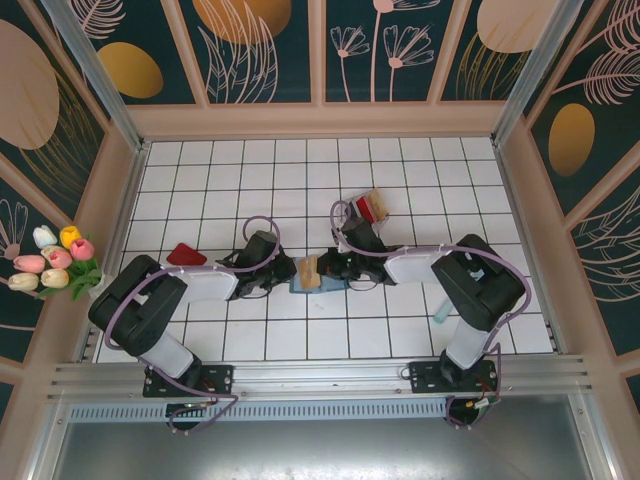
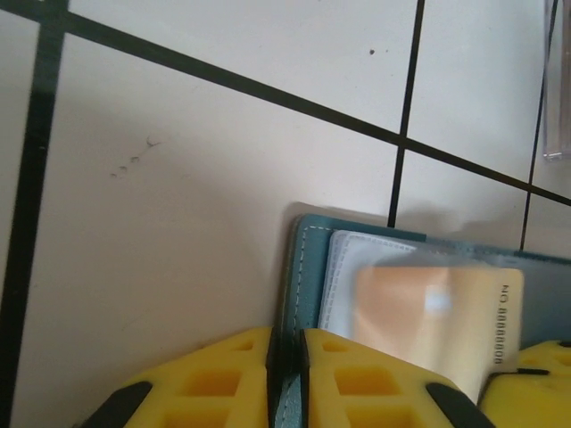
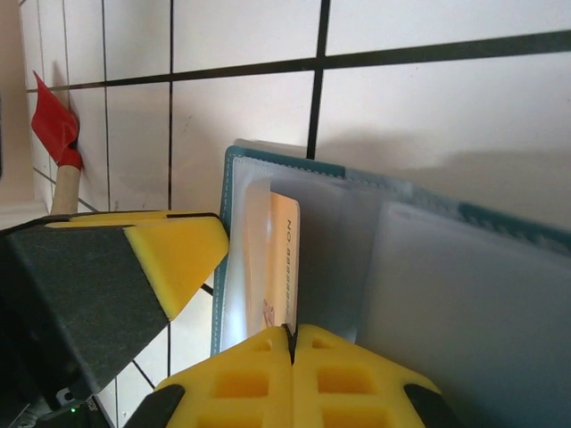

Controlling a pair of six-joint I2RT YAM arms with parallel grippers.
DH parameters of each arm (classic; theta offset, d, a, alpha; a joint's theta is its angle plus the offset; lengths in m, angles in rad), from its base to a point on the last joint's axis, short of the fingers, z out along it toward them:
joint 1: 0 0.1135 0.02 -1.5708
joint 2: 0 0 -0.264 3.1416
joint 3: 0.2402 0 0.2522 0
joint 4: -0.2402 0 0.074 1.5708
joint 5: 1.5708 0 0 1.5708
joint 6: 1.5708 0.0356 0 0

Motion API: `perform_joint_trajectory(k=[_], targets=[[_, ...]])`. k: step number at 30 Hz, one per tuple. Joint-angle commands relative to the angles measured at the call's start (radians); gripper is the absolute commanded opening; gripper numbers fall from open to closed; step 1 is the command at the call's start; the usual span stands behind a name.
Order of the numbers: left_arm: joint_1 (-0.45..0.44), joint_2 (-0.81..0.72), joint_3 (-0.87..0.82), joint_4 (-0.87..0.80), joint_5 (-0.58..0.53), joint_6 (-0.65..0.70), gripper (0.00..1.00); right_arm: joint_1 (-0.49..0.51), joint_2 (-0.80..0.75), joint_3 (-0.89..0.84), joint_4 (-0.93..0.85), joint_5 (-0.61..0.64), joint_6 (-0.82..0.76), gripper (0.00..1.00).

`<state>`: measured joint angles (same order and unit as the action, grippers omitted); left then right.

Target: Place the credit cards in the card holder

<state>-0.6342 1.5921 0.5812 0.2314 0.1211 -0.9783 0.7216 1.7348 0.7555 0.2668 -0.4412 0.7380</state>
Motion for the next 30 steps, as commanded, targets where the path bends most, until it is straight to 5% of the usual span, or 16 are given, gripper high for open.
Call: perform_joint_trajectory(k=[1,10,17,30], targets=[[-0.006,0.019,-0.003,0.03,0.041,-0.007,0.18,0.016,0.049,0.025,-0.015,-0.01,-0.026,0.03],[-0.006,0.004,-0.016,0.023,0.036,-0.029,0.18,0.006,0.0,-0.023,0.002,0.091,0.063,0.01],[-0.006,-0.004,-0.046,0.081,0.071,-0.076,0.18,-0.002,-0.021,-0.109,0.161,0.057,0.174,0.0],[-0.008,-0.007,-0.086,0.134,0.08,-0.131,0.15,0.026,0.005,-0.083,0.066,0.089,0.19,0.07]])
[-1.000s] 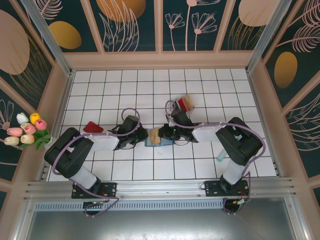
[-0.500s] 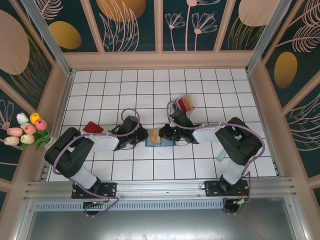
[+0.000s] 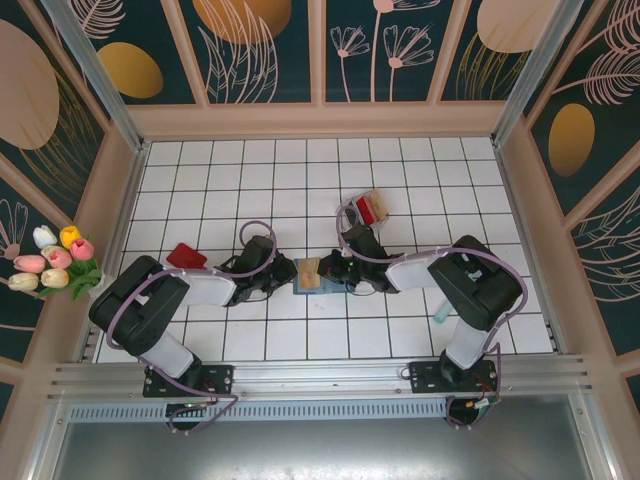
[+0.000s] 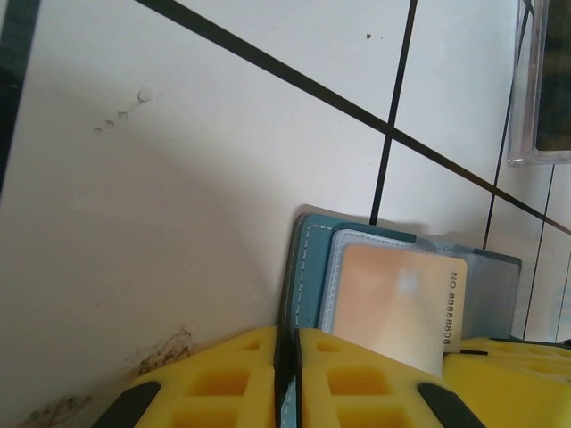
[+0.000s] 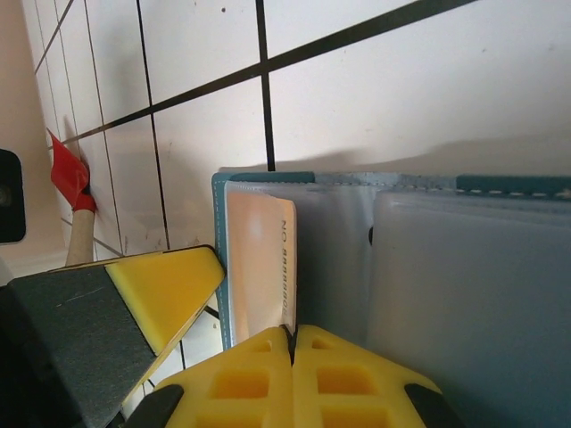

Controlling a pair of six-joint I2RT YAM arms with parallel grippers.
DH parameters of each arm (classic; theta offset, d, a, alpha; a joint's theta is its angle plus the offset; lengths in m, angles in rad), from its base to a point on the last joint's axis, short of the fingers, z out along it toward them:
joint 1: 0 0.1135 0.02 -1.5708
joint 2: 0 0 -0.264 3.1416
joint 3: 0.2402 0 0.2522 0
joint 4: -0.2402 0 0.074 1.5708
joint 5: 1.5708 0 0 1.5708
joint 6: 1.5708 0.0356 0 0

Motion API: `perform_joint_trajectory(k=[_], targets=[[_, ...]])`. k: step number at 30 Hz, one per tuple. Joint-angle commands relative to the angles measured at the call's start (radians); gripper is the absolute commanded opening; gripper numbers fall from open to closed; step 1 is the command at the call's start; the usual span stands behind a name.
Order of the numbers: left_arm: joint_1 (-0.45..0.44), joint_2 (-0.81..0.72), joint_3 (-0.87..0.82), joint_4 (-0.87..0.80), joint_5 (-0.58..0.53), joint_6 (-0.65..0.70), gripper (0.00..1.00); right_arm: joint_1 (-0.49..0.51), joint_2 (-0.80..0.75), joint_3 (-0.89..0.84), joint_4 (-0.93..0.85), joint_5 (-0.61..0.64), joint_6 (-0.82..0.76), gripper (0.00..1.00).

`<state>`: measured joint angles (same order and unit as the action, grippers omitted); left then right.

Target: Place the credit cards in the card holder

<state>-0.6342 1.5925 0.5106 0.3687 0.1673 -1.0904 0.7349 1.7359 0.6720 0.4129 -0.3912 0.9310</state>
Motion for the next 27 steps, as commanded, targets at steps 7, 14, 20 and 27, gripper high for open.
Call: perform_joint_trajectory(k=[7,14,20,27], targets=[[-0.007,-0.002,-0.003,-0.03,0.012,-0.003,0.13,0.009,-0.051,0.045,-0.231,0.083,-0.074,0.21],[-0.007,0.014,0.012,-0.039,0.017,0.008,0.13,0.008,-0.063,0.048,-0.257,0.076,-0.082,0.21],[-0.007,0.017,0.011,-0.023,0.026,0.006,0.12,0.009,-0.041,0.057,-0.208,-0.005,-0.088,0.12],[-0.007,0.024,0.013,-0.01,0.035,-0.001,0.12,0.023,0.007,0.098,-0.181,-0.066,-0.08,0.12]])
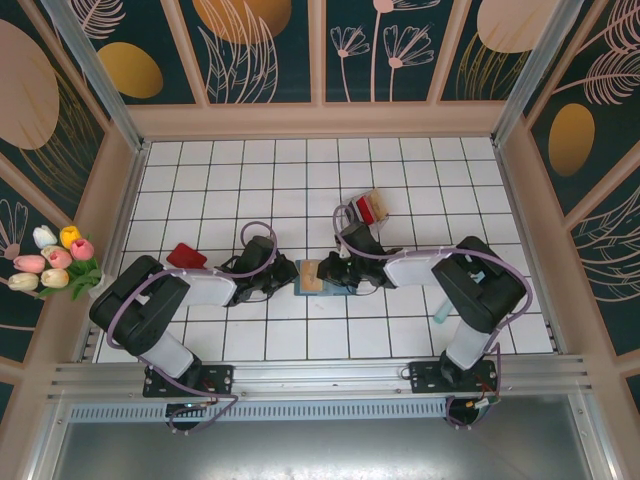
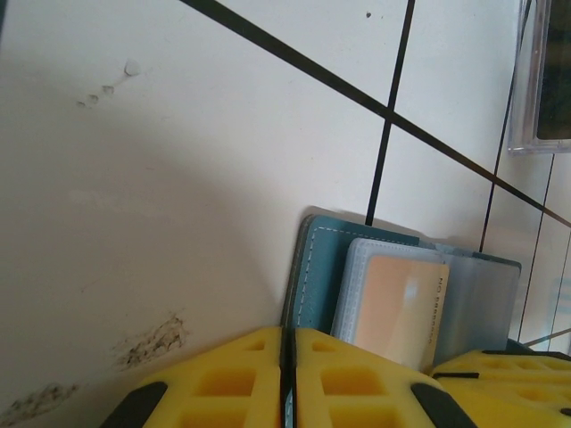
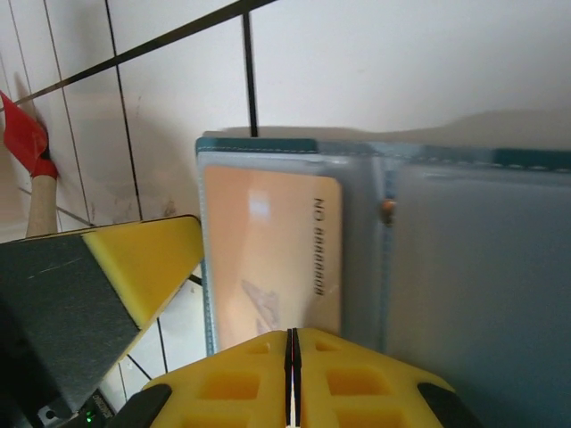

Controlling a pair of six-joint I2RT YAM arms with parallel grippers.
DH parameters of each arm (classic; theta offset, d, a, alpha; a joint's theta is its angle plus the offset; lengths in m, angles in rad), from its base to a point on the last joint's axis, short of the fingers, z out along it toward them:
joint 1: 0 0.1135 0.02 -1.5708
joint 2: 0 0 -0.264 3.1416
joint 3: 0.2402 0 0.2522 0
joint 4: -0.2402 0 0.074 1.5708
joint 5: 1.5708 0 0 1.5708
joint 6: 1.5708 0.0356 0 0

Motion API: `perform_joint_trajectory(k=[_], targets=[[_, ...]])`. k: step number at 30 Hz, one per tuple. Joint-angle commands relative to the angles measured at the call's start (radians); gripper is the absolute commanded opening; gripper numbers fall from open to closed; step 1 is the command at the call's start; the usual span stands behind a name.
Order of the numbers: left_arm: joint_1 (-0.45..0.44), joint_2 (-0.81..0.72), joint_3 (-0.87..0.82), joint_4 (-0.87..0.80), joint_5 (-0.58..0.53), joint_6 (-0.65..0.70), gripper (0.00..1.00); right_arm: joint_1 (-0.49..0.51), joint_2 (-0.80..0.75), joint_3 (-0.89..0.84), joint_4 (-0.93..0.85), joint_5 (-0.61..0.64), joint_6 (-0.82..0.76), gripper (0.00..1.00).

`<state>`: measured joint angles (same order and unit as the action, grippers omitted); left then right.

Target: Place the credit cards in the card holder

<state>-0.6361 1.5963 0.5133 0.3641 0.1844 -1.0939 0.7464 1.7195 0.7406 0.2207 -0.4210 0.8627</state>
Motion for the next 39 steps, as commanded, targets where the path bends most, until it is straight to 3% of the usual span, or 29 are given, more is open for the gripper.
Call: perform_joint_trajectory(k=[1,8,11,14,20,25,30,37,39], targets=[[-0.005,0.019,0.009,-0.005,0.019,0.0,0.12,0.011,0.022,0.029,0.015,-0.04,-0.015,0.12],[-0.005,-0.023,0.02,-0.059,-0.033,0.02,0.16,0.002,-0.111,0.056,-0.173,0.144,-0.075,0.16],[-0.005,-0.052,0.05,-0.106,-0.059,0.048,0.23,-0.006,-0.184,0.09,-0.271,0.25,-0.13,0.18],[-0.006,-0.076,0.089,-0.154,-0.08,0.079,0.33,-0.021,-0.252,0.13,-0.353,0.338,-0.198,0.26],[-0.005,-0.113,0.162,-0.22,-0.113,0.13,0.4,-0.122,-0.298,0.227,-0.517,0.518,-0.358,0.38],[-0.005,-0.056,0.297,-0.239,-0.088,0.173,0.47,-0.223,-0.223,0.342,-0.588,0.562,-0.53,0.44],[0.014,0.073,0.431,-0.193,-0.009,0.147,0.52,-0.253,-0.072,0.495,-0.668,0.612,-0.682,0.45],[0.027,0.297,0.623,-0.148,0.088,0.109,0.57,-0.257,0.097,0.646,-0.731,0.625,-0.748,0.45],[0.031,0.335,0.657,-0.142,0.095,0.094,0.58,-0.257,0.109,0.663,-0.728,0.578,-0.751,0.45]])
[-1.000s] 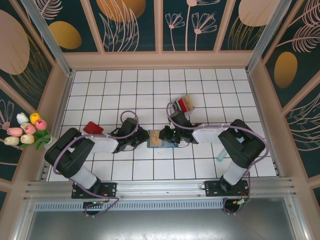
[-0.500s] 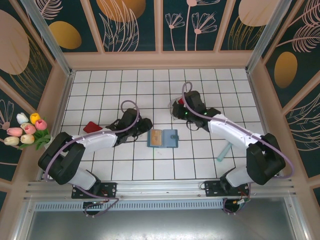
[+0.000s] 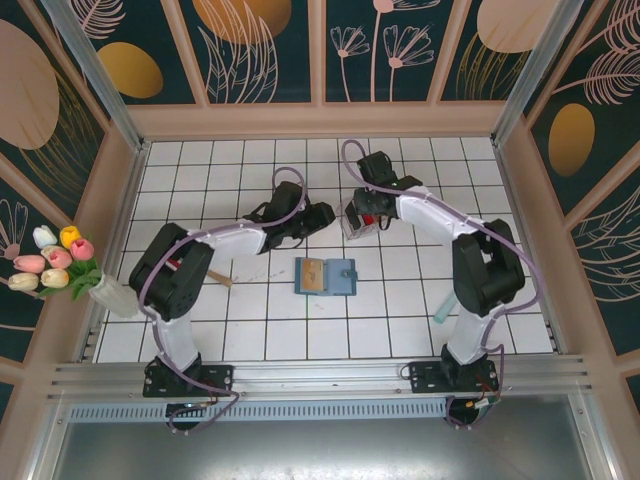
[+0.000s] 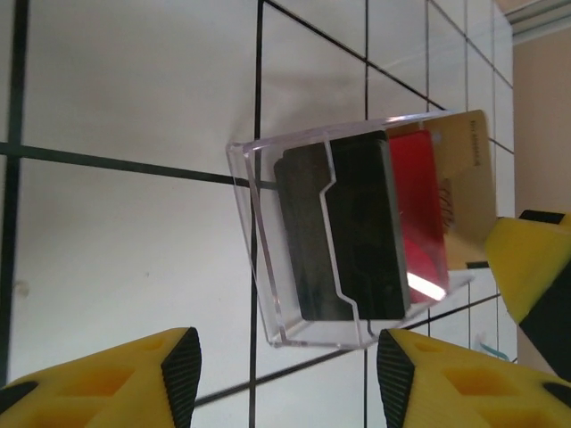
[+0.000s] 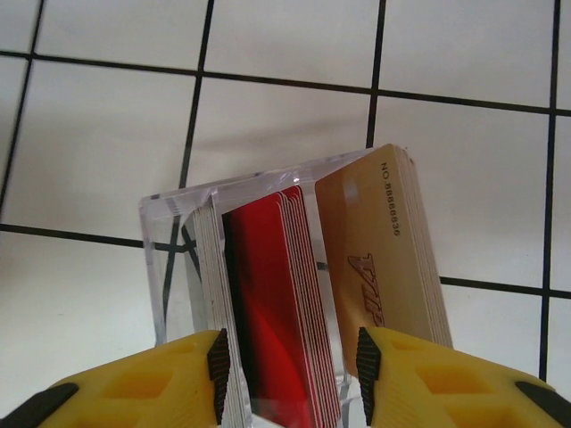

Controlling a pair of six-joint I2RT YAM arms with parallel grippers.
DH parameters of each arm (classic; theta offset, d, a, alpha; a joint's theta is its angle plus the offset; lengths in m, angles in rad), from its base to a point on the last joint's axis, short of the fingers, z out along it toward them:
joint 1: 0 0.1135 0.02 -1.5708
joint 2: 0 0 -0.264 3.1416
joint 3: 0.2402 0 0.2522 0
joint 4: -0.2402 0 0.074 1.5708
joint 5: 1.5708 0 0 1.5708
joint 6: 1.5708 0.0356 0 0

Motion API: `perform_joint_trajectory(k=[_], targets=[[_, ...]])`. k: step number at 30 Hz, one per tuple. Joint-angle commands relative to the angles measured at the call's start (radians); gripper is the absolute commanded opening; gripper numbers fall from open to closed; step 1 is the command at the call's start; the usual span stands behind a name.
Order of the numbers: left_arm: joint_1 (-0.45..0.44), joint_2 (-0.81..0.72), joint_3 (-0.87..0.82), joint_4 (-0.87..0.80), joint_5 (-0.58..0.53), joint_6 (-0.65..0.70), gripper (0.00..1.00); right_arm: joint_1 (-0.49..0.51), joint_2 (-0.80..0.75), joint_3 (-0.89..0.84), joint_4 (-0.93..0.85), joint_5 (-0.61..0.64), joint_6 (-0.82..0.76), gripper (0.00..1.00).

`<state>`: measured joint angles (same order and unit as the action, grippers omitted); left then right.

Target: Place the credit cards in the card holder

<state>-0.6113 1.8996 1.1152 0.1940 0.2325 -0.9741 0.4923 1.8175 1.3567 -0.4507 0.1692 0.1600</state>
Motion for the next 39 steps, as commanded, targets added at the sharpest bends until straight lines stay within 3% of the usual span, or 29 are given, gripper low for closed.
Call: perform_joint_trajectory(k=[1,5,10,39], targets=[[0.009,0.045,0.062,0.035,0.047,-0.04,0.58,-0.002,0.014,0.047,-0.049,-0.046,-0.052,0.45],[0.03,0.072,0.064,0.064,0.045,-0.074,0.58,0.001,0.042,0.063,-0.048,-0.107,-0.055,0.45],[0.049,0.077,0.055,0.064,0.039,-0.08,0.58,0.013,0.098,0.102,-0.063,-0.089,-0.06,0.44],[0.065,0.03,-0.024,0.108,-0.012,-0.112,0.57,0.112,0.274,0.201,-0.147,0.219,-0.076,0.43]])
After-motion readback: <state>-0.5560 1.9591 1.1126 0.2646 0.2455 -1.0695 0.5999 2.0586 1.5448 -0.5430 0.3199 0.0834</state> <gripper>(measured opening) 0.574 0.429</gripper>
